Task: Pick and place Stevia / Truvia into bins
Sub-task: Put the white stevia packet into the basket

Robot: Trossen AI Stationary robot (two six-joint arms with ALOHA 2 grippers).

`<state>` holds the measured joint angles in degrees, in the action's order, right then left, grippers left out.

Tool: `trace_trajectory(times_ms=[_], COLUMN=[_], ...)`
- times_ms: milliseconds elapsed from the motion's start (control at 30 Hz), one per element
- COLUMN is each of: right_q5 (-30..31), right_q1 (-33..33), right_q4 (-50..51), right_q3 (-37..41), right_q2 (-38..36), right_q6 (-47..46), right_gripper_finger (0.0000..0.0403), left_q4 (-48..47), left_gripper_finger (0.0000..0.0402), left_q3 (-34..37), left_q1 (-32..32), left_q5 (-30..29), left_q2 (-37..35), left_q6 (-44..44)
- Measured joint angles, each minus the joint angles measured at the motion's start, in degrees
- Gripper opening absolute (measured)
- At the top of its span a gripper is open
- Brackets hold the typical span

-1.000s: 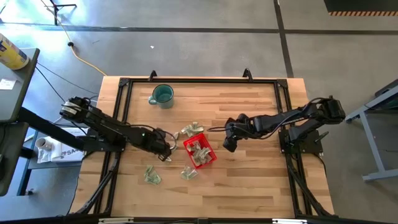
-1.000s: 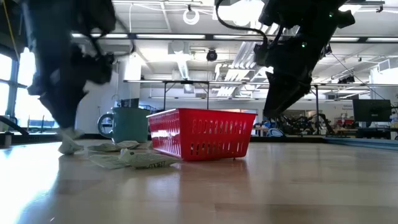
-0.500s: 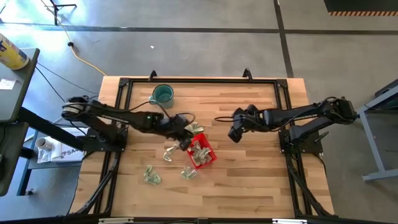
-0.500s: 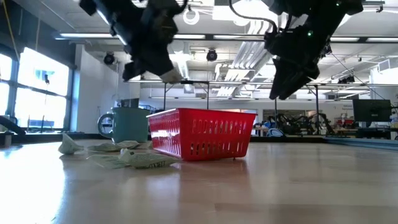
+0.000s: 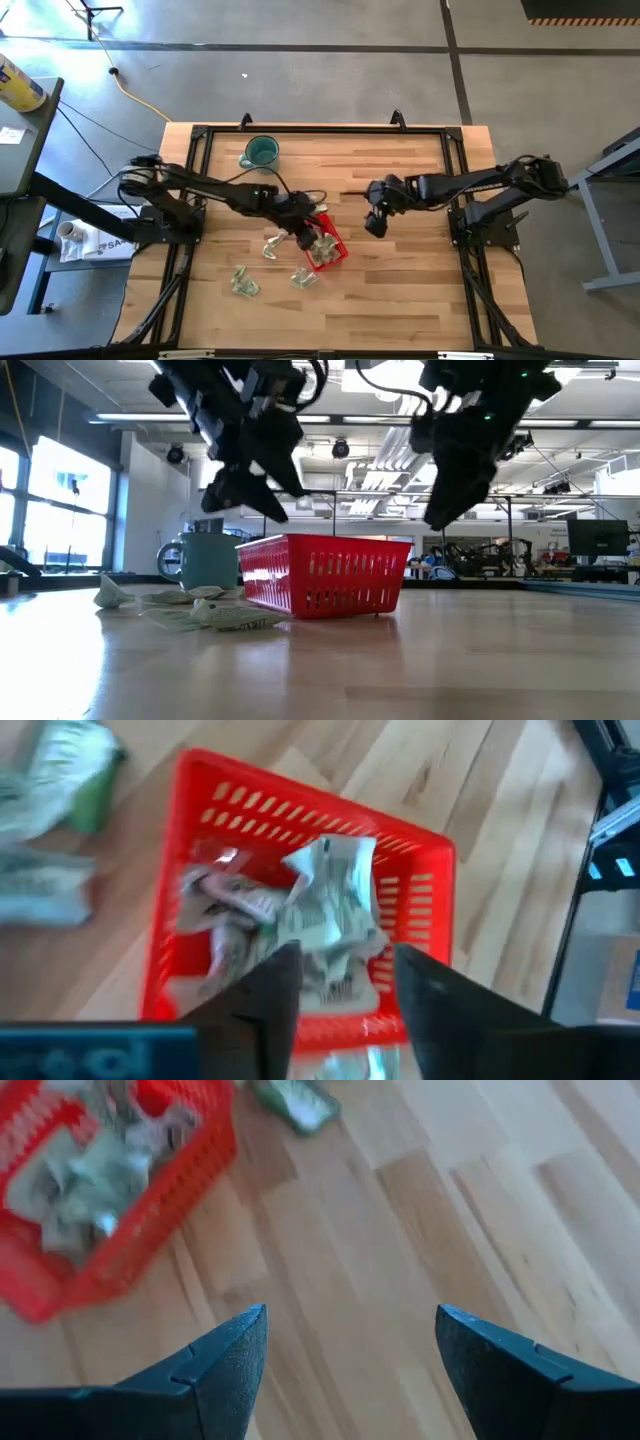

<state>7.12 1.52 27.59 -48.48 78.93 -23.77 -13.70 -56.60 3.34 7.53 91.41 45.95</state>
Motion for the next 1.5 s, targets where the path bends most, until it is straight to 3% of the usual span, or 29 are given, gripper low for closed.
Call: trace_trajectory(times_ms=[167, 400, 533, 767, 1067, 1500], right_q5=[-3.0, -4.9, -7.8, -11.8, -10.4, -14.1], right_q1=[1.7, 6.5, 9.8, 11.0, 10.8, 11.0], right_q4=[-5.4, -4.7, 1.5, 14.2, 10.3, 7.2], right_q3=[-4.4, -17.6, -27.4, -43.3, -48.1, -48.2], right_q2=[5.3, 19.9, 28.9, 41.6, 46.5, 49.5], right_q6=[14.1, 34.7, 42.4, 62.7, 66.5, 71.4], right_gripper_finger=[0.0279, 0.0279, 0.0279, 0.0255, 0.0213, 0.0210], left_q4=[-14.1, -35.5, -41.2, -44.9, -45.2, -46.6], left_gripper_finger=[0.0245, 0.0232, 0.0215, 0.0194, 0.0184, 0.0181], left_q3=[0.0, 0.0, 0.0, 0.0, 0.0, 0.0], left_q1=[1.3, 8.8, 13.8, 20.1, 21.1, 21.1], left_q5=[-5.7, -20.5, -26.3, -29.4, -30.4, -30.6], left_q2=[-8.5, -23.4, -28.2, -29.6, -29.3, -29.3], left_q6=[3.6, 20.7, 31.1, 40.3, 41.5, 40.7])
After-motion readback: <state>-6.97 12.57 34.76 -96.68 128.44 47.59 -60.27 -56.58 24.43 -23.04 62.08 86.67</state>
